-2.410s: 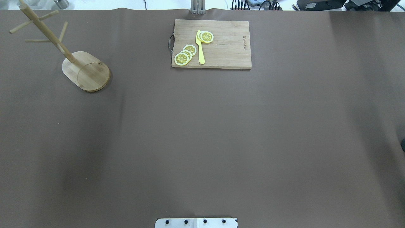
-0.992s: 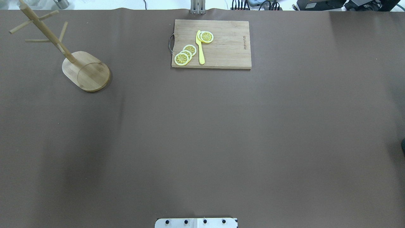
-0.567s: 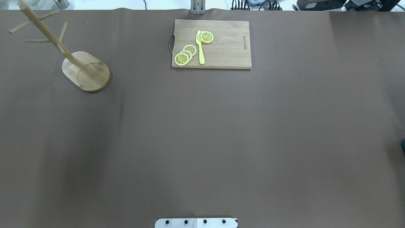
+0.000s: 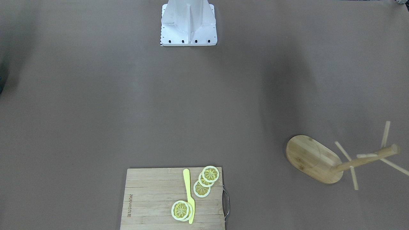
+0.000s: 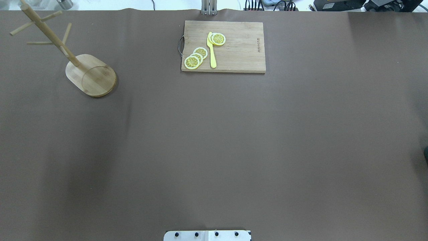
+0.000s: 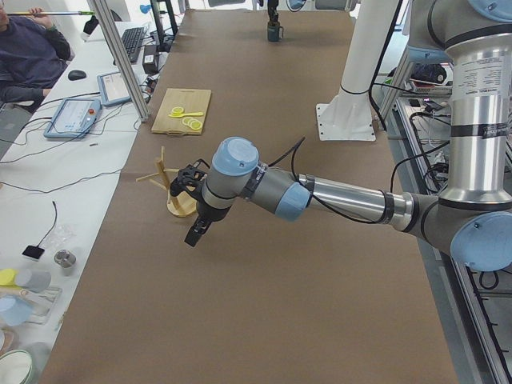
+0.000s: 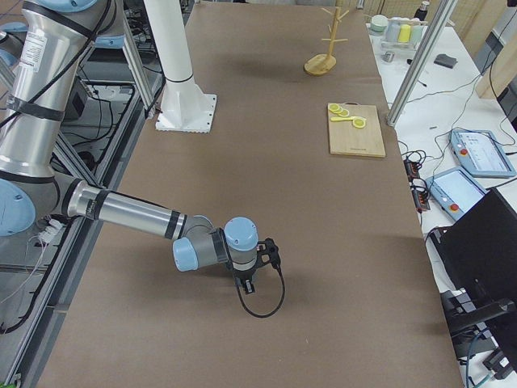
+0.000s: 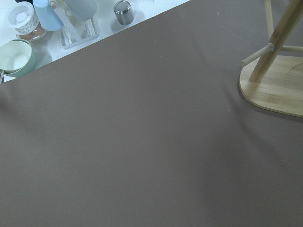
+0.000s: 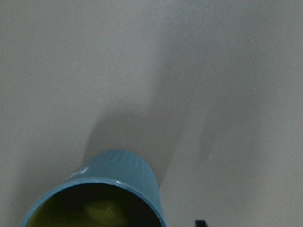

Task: Hang cup on storage rack

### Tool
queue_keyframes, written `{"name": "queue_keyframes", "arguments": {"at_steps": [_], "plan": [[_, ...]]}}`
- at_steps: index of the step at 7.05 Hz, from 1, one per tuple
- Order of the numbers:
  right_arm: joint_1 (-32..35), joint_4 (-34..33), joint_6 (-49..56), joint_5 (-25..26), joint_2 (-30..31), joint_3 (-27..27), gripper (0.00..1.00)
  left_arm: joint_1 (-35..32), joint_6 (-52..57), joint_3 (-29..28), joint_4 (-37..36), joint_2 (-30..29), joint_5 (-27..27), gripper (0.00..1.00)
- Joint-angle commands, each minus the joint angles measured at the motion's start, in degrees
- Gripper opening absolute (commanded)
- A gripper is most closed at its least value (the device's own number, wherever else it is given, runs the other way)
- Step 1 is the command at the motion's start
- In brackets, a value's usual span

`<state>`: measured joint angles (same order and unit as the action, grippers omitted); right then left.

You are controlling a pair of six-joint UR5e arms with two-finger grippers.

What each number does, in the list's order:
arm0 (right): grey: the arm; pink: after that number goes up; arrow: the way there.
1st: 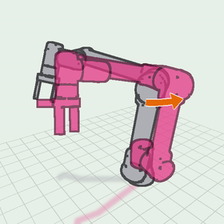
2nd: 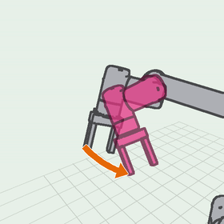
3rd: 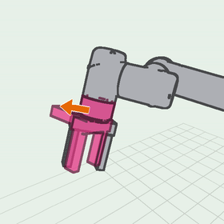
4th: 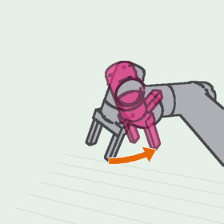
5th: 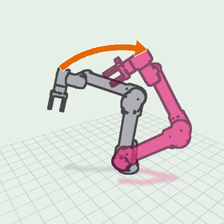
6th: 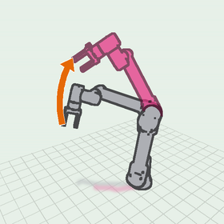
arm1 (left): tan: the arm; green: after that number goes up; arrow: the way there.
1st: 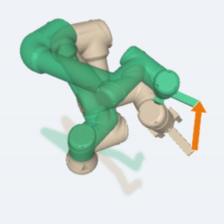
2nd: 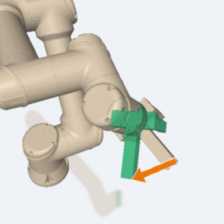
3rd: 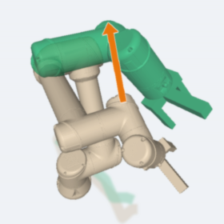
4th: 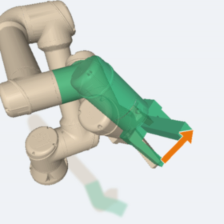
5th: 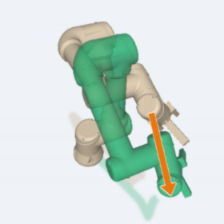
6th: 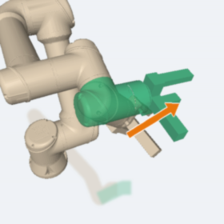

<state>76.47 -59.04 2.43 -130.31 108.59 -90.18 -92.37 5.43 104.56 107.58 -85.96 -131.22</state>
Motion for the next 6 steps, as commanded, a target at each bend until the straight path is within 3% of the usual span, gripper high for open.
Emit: {"name": "queue_keyframes", "arguments": {"at_steps": [1,4,6], "plan": [[0.0,2.3,-0.1,-0.4,-0.1,0.3,0.0,0.0,0.0,-0.1,0.0,0.0,0.0,0.99],[0.2,1.9,-0.7,-0.3,-1.4,-0.7,0.0,0.0,0.0,-0.1,0.0,0.0,0.0,0.99],[0.8,1.7,-16.0,-0.3,-3.7,-0.5,0.0,0.0,0.0,-0.1,0.0,0.0,0.0,0.99]]}}
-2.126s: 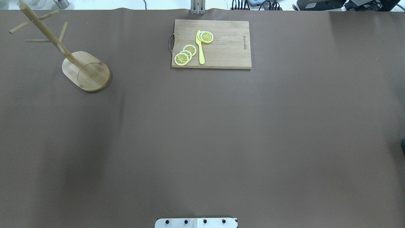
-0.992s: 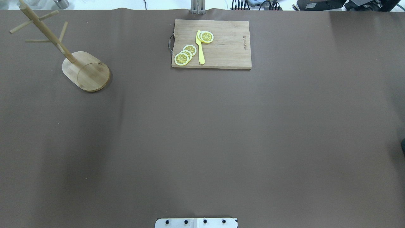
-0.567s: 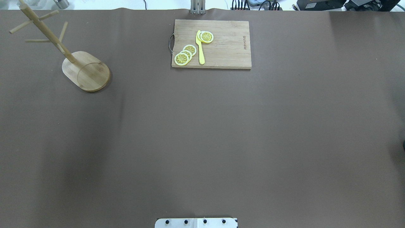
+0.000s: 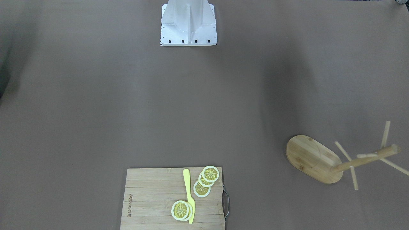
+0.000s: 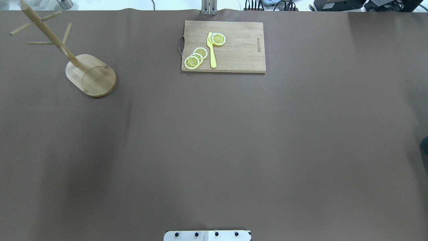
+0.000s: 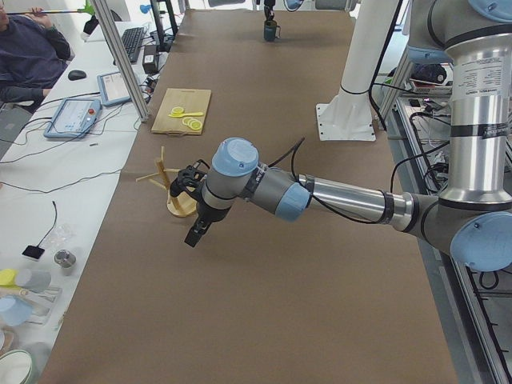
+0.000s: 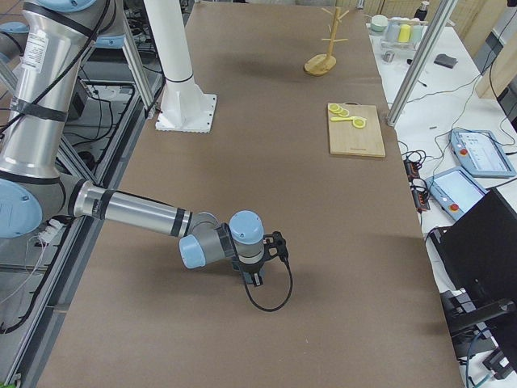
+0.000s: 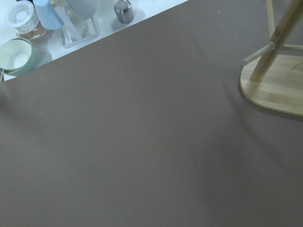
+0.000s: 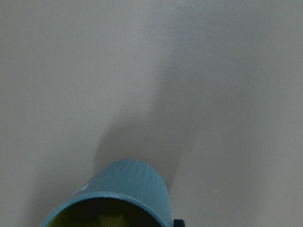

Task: Hang cup on storage rack

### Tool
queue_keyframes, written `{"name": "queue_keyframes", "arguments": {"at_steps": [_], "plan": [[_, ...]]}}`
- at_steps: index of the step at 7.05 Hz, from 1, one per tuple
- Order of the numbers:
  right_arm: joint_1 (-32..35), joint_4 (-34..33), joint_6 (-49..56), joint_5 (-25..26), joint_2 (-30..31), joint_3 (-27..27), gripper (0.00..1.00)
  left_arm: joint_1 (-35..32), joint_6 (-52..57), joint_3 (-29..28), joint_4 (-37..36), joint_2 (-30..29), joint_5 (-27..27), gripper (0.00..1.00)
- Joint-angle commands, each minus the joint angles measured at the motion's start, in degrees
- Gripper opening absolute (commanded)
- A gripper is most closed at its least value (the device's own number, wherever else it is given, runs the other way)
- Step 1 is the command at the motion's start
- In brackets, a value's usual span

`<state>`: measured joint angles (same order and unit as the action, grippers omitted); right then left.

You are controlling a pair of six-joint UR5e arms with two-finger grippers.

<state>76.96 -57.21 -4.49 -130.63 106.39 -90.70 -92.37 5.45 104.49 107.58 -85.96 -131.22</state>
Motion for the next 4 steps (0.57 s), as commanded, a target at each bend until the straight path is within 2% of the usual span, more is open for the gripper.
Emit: {"name": "queue_keyframes", "arguments": {"at_steps": [1,4], "plan": [[0.3,0.0,-16.4,-0.1,-3.3,-0.1,0.0,0.0,0.0,-0.1,0.0,0.0,0.0,0.99],[0.2,0.2,-39.2,-0.1,-9.2,-1.7,0.0,0.0,0.0,-0.2,0.0,0.2,0.0,0.99]]}}
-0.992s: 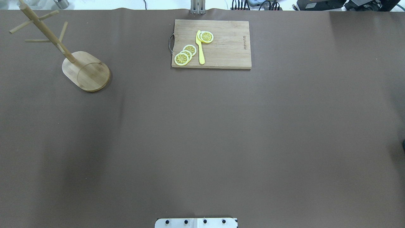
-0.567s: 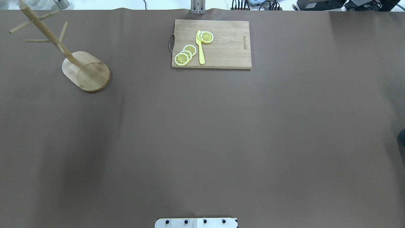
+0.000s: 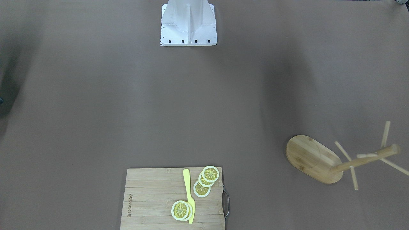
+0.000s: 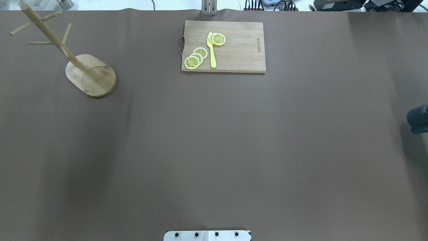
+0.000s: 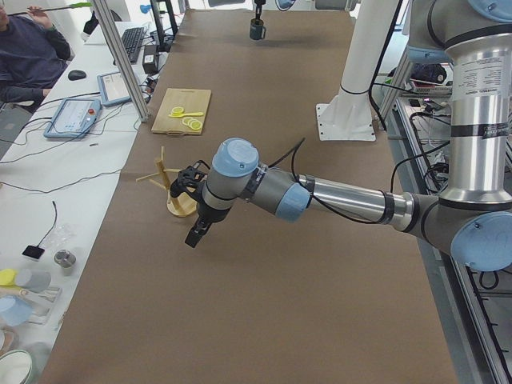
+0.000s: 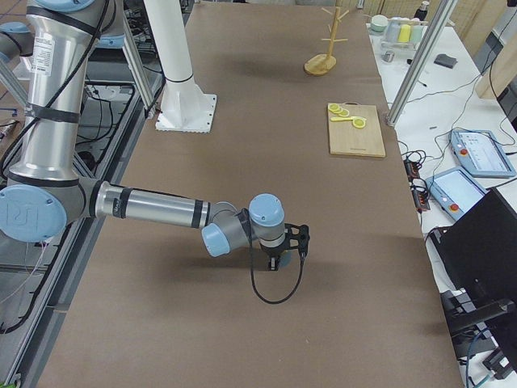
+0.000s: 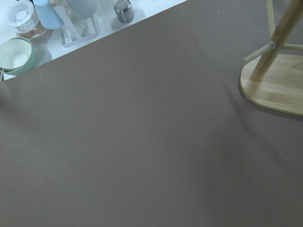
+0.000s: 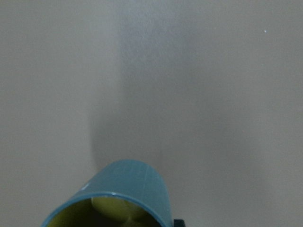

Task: Hang cup on storage rack
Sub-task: 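Carry the blue mug with the right gripper toward the table center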

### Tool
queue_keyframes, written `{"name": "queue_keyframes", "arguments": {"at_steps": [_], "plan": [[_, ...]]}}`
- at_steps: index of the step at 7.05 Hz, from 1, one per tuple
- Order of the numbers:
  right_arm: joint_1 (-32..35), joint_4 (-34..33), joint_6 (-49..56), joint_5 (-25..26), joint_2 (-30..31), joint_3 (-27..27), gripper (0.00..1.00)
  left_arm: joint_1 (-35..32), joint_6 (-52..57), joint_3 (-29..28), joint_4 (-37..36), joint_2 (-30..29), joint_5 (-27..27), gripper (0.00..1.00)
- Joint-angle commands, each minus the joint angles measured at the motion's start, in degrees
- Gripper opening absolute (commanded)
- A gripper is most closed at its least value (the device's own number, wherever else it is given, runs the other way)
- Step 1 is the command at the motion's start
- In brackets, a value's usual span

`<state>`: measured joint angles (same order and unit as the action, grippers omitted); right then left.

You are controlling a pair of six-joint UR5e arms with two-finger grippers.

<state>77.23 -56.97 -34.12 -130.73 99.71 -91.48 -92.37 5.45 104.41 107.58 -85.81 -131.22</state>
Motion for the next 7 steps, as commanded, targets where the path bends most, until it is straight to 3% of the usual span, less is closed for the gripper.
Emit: {"name": "queue_keyframes", "arguments": {"at_steps": [1,4,5,7], "plan": [[-1.4,-0.2,-15.2,0.1,-4.7,-1.1,0.0,0.0,0.0,-0.3,0.0,0.0,0.0,0.99],[-11.2,-0.8,-35.9,4.8,-14.2,-1.5,0.0,0.0,-0.1,-0.4,0.0,0.0,0.0,0.99],[-14.6,-4.4,-39.9,7.7,-17.6,-2.4,0.0,0.0,-0.1,-0.4,0.0,0.0,0.0,0.99],[-22.3,-16.9,-49.9,11.9,-22.8,-10.7,0.0,0.0,-0.1,-0.5,0.0,0.0,0.0,0.99]]}}
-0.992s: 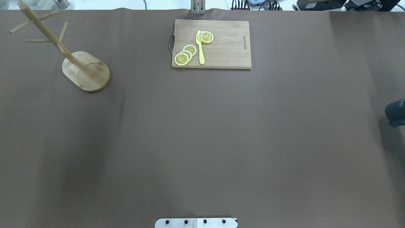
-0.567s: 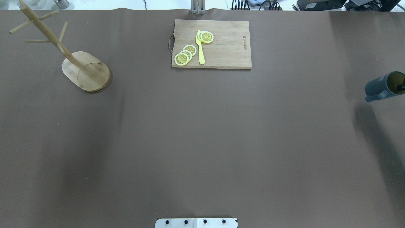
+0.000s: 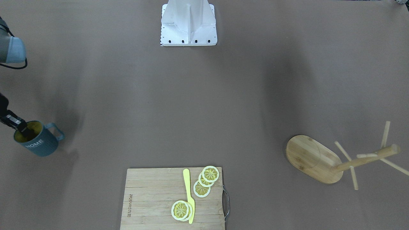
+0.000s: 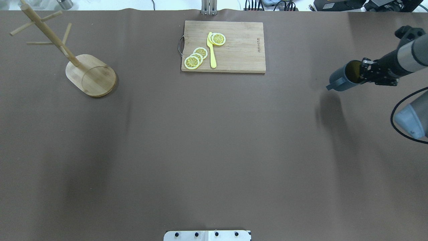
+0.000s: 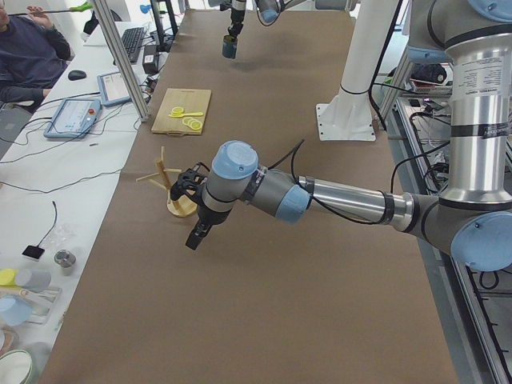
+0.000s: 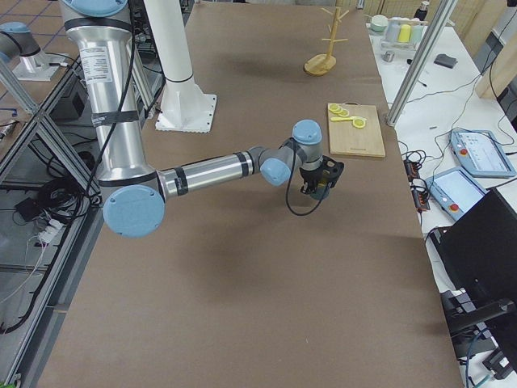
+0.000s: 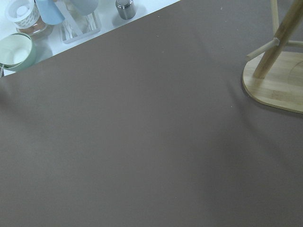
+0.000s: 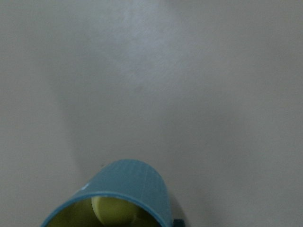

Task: Hang cup on storage rack
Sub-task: 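Carry the blue mug with the right gripper toward the table center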

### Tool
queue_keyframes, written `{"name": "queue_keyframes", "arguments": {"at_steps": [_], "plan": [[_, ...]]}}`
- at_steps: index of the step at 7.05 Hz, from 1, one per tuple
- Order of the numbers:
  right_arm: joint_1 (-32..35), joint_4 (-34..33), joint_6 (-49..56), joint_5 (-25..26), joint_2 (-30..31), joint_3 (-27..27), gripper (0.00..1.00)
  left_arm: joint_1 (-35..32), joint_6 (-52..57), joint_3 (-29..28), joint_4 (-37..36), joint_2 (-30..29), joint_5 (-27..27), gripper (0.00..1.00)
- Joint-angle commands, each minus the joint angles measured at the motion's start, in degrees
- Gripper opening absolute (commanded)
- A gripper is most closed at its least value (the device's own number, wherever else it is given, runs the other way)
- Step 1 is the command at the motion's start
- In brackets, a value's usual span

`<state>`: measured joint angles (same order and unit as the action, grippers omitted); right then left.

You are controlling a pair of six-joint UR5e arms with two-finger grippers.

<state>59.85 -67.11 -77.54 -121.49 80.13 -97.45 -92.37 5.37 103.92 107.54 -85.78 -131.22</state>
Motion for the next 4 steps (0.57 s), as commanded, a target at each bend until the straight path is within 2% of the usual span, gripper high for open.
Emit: {"name": "queue_keyframes", "arguments": {"at_steps": [1,2,3,4], "plan": [[-9.7,-12.9,-13.4,5.7,-8.0,-6.6,0.0,0.0,0.0,-0.1,-0.1,0.0,0.0,0.99],[-14.6,-20.4,-20.0,9.3,-14.8,-6.5,0.0,0.0,0.1,-0.4,0.0,0.0,0.0,0.99],[-17.5,-25.7,-26.6,10.0,-19.7,-6.5,0.0,0.0,0.1,-0.5,0.0,0.0,0.0,0.99],[-19.9,-26.9,-32.8,10.2,-22.1,-6.5,0.0,0.0,0.0,-0.5,-0.1,0.0,0.0,0.99]]}}
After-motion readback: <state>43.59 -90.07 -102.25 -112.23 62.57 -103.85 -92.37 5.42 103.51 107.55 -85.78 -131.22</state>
